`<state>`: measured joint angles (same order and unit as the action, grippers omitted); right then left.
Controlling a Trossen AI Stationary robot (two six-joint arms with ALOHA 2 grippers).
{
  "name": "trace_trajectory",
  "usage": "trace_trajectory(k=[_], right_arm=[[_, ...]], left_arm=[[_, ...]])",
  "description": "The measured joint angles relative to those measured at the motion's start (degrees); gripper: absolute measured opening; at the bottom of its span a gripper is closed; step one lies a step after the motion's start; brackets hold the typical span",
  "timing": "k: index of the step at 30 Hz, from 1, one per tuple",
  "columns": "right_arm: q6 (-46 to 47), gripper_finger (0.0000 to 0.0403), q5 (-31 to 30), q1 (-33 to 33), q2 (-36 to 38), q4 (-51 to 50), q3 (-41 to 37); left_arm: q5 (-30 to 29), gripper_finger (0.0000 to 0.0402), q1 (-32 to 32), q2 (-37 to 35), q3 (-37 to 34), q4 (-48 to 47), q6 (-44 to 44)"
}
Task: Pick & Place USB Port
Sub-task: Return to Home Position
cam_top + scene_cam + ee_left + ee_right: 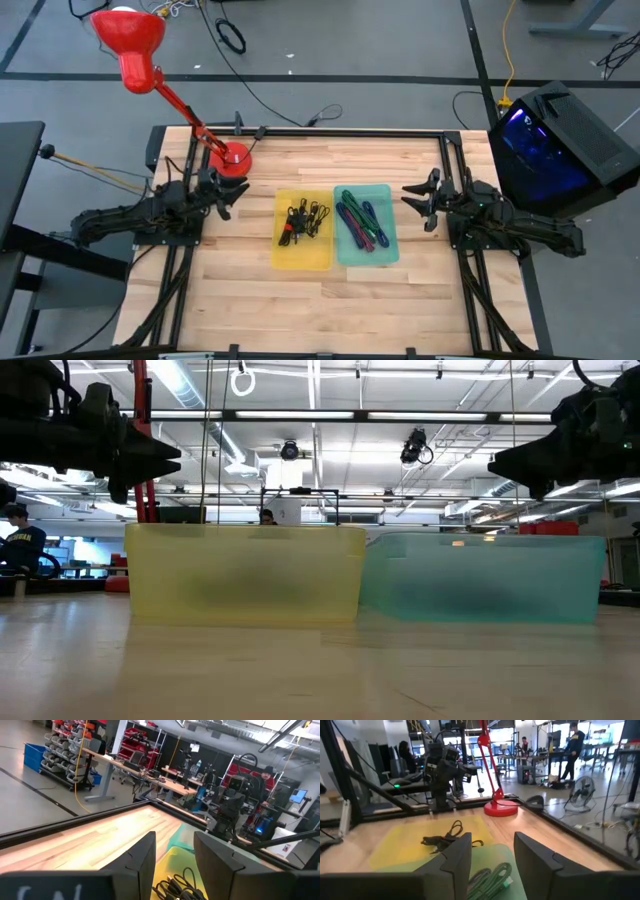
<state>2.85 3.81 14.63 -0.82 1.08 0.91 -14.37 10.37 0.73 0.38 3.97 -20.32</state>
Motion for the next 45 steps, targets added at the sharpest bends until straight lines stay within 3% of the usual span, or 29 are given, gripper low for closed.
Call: trace_trajectory(k=[11,45], right_arm=[[10.2,0.0151,0.2,0.0,0.0,0.0,0.0],[10.2,0.0151,0.1,0.0,0.0,0.1,0.0]], left_arm=[[0.0,0.0138,0.0,0.0,0.0,0.5,0.0],[0.0,0.0138,0.0,0.0,0.0,0.9,0.0]])
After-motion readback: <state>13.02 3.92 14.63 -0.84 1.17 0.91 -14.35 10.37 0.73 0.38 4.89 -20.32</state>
